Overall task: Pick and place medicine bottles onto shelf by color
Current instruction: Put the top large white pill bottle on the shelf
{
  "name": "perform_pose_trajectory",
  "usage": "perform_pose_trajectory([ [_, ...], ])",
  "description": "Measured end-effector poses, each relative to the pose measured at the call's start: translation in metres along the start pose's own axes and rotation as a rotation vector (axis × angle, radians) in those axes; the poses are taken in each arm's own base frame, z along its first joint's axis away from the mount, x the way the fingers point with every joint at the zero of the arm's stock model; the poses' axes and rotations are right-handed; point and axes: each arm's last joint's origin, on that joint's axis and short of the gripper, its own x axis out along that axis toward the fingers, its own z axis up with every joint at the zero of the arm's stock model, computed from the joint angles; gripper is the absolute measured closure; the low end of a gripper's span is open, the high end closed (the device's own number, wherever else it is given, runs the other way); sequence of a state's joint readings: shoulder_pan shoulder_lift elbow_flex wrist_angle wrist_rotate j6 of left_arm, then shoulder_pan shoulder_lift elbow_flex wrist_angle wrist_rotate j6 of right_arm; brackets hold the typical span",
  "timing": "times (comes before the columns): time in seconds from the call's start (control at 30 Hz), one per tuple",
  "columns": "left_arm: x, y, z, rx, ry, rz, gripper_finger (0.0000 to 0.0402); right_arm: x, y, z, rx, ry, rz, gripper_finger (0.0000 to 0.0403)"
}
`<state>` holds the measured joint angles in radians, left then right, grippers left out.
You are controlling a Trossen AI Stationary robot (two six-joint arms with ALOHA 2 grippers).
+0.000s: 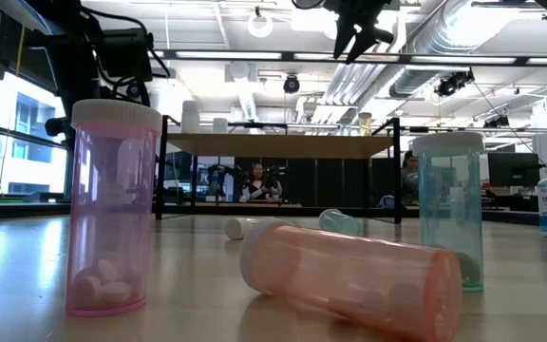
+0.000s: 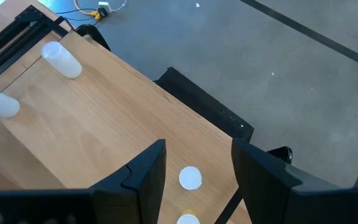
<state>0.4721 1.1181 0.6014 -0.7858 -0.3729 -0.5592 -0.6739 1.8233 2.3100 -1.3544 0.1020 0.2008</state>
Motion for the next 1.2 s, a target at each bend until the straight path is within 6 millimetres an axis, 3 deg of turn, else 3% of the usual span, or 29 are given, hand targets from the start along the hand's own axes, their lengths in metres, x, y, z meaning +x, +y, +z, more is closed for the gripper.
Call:
perform_pose_trajectory([
  [0.27, -0.018, 0.005, 0.002, 0.005, -0.011, -0.076, 0.0237, 0.0, 0.0, 0.0, 0.0, 0.0, 0.0, 0.0229],
  [0.57, -0.058, 0.018, 0.014, 0.014, -0.124, -0.065, 0.0238, 0.0, 0.0, 0.0, 0.0, 0.003, -0.001, 0.0229],
  [1.2, -0.153, 0.054, 0.075, 0.055, -0.511, 0.089, 0.0239, 0.0, 0.0, -0.001, -0.001, 0.009, -0.001, 0.0229],
])
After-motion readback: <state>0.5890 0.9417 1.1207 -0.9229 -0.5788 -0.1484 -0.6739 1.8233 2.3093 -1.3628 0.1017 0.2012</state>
